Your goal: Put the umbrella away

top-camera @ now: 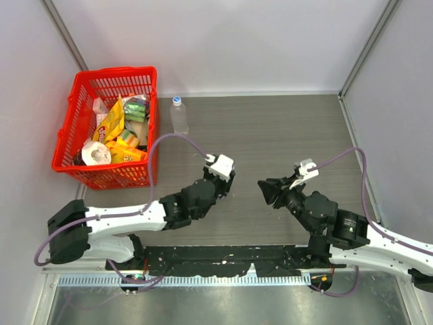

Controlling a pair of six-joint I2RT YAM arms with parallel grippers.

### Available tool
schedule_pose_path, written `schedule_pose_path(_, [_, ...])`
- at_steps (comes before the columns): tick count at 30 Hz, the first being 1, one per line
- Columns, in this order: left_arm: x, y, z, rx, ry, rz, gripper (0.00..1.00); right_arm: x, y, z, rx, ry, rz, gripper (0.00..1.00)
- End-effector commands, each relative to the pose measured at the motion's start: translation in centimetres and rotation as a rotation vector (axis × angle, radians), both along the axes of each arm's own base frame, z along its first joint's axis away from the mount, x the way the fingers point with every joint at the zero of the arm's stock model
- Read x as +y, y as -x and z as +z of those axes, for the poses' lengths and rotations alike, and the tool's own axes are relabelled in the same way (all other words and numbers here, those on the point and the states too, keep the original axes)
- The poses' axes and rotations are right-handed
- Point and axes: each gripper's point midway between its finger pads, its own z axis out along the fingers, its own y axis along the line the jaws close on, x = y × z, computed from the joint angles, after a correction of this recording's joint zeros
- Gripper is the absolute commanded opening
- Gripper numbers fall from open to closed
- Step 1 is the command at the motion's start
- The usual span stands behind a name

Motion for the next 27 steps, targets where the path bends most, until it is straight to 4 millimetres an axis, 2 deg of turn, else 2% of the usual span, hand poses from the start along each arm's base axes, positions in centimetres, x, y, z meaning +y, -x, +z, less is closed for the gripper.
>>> schedule_pose_path(1, [1.1, -1.4, 0.4, -0.159, 0.069, 0.109, 0.00, -1.8, -0.7, 0.0, -0.004, 0.004, -0.091, 0.38])
schedule_pose_path(6, [0.4, -0.1, -6.8, -0.006, 0.108, 0.071, 0.00, -1.3, -0.6, -1.4, 0.026, 0.034, -0.081, 0.38])
schedule_pose_path(7, [0.6, 0.0, -7.6, -0.001, 0.117, 0.074, 0.00, -1.1, -0.5, -1.9, 0.034, 0.040, -0.075, 0.38])
schedule_pose_path(10, [1.5, -0.1, -7.9, 0.024, 0.132, 0.097, 0.00, -0.4, -0.3, -3.0, 0.062, 0.049, -0.054, 0.38])
schedule_pose_path(13, [1.9, -0.7, -10.8, 0.127, 0.092, 0.109, 0.00, 0.3, -0.1, -3.5, 0.085, 0.051, -0.032, 0.38])
schedule_pose_path(15, [1.8, -0.2, -11.3, 0.142, 0.106, 0.084, 0.00, 0.8, 0.1, -3.8, 0.095, 0.057, -0.008, 0.39])
schedule_pose_path(18, [1.7, -0.2, -10.6, 0.163, 0.118, 0.054, 0.00, 2.6, 1.2, -4.7, 0.119, 0.110, 0.106, 0.46])
schedule_pose_path(19, [1.4, -0.1, -9.9, 0.191, 0.106, 0.033, 0.00, 3.4, 1.5, -5.8, 0.134, 0.162, 0.152, 0.50])
schedule_pose_path(22, [0.3, 0.4, -6.8, 0.299, 0.153, -0.065, 0.00, 5.8, 3.2, -8.3, 0.201, 0.254, 0.308, 0.72])
schedule_pose_path(24, [-0.3, 0.7, -4.5, 0.378, 0.215, -0.118, 0.00, 6.9, 3.4, -8.7, 0.201, 0.242, 0.357, 0.76])
schedule_pose_path(27, [-0.7, 1.8, -3.3, 0.493, 0.280, -0.173, 0.00, 8.6, 3.1, -6.8, 0.189, 0.121, 0.448, 0.78])
